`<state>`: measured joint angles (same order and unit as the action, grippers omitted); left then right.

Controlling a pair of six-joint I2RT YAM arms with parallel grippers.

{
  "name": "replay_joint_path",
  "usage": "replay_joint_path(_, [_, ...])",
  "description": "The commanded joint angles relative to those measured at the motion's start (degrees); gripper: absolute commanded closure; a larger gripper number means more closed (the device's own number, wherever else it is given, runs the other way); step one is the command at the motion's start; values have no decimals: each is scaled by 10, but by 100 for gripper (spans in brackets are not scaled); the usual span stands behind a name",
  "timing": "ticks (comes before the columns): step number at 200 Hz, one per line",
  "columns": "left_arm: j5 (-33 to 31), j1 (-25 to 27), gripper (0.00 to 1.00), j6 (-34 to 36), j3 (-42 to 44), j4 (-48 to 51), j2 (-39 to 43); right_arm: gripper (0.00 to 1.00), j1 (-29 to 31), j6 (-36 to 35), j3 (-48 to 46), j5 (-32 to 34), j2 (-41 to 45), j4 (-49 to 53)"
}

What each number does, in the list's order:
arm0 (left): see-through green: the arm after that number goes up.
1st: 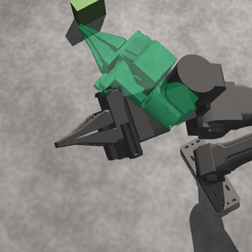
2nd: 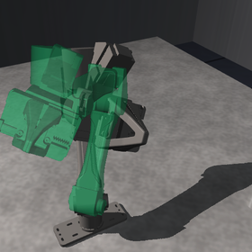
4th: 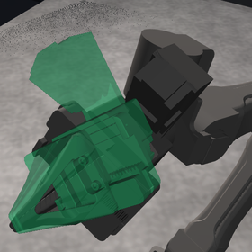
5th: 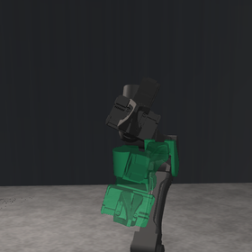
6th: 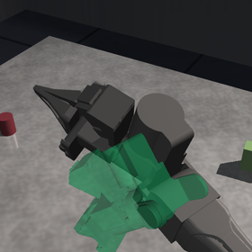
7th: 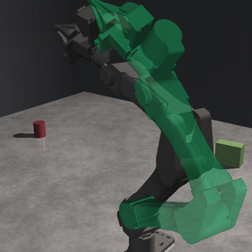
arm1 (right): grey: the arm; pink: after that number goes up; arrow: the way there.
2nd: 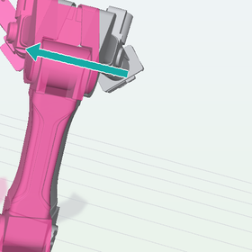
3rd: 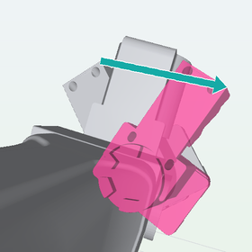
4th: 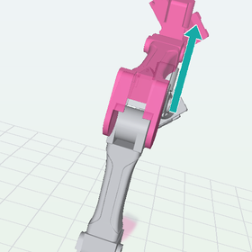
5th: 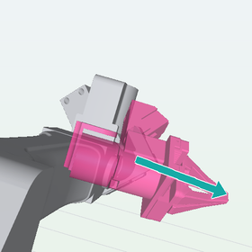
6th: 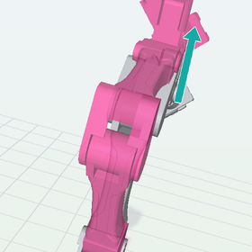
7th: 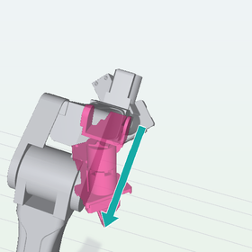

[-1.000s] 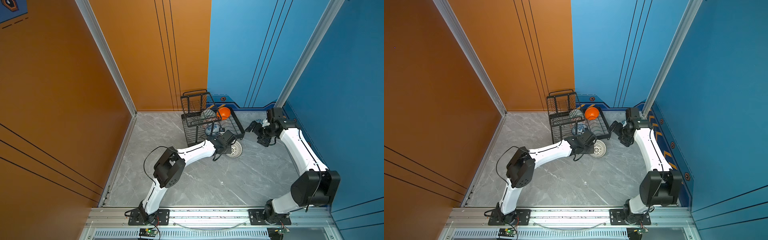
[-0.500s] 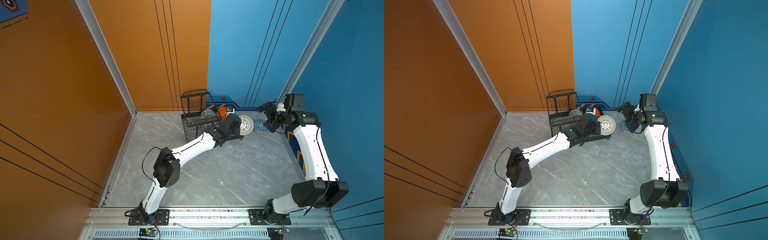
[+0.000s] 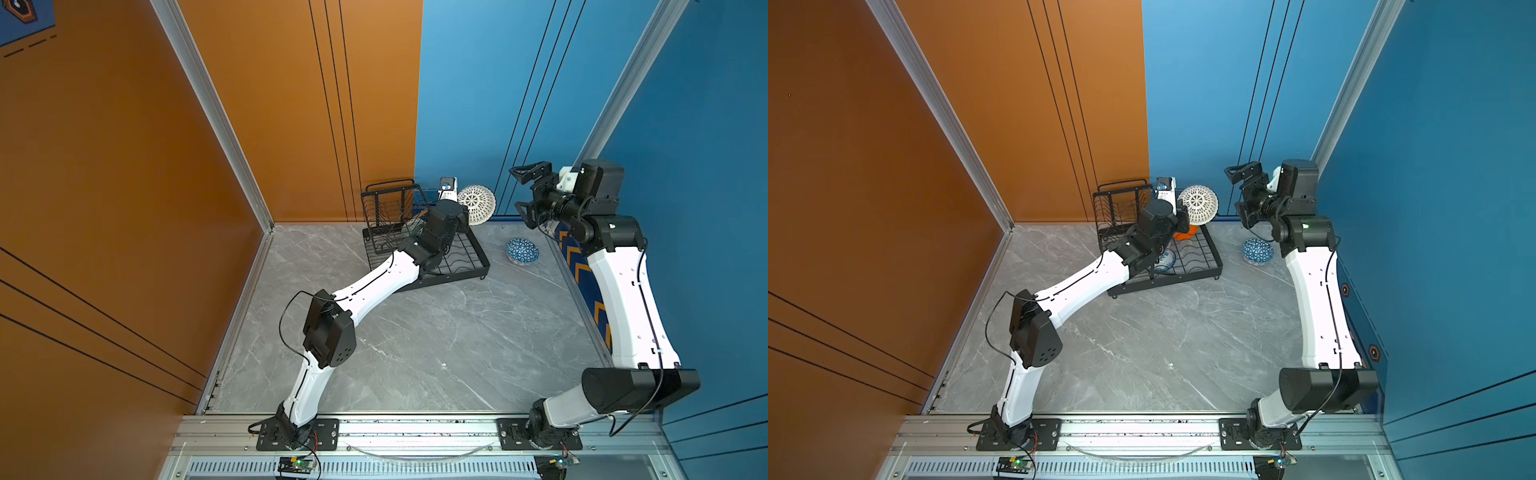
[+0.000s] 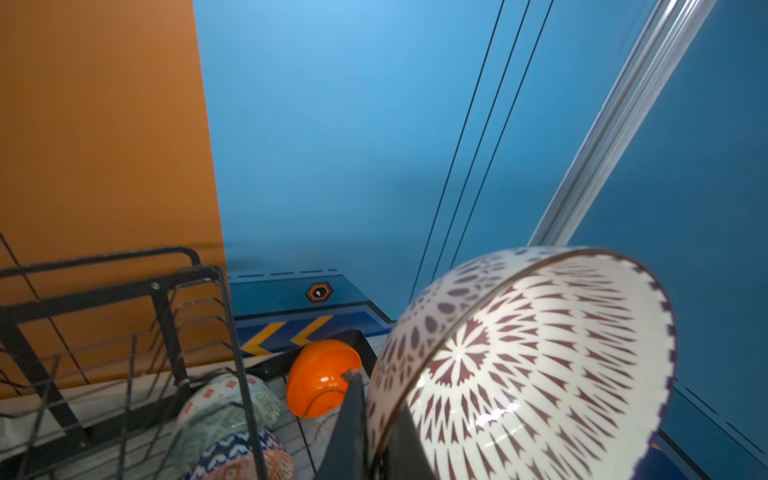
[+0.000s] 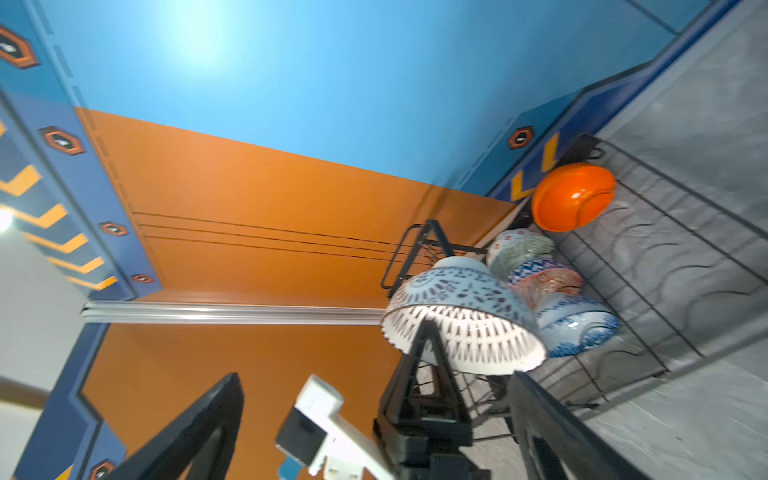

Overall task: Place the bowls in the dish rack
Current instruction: 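Lift the white lattice bowl high with left gripper while right gripper rises toward it, then grasp the bowl rim held by the left gripper with the right gripper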

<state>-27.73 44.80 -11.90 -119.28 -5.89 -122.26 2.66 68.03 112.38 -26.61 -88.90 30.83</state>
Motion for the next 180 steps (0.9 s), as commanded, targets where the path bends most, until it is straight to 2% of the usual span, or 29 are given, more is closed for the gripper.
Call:
replay_joint_path(1, [-45,-13,100,71,9,-107,40,0,22,28,47,-18,-40,-55])
replay_joint_path(56, [-78,-19,100,139,17,-169,48,0,88,76,116,-26,-127,-98])
replay_joint_path(98, [-97,-15,100,178,54,-202,70,0,105,102,137,-26,-165,-110])
replay_joint_path(151, [-108,-11,100,191,103,-221,98,27,108,138,140,-22,-196,-136])
replay_joint_path(180, [-113,-6,100,203,111,-224,100,42,115,158,172,-30,-228,-139])
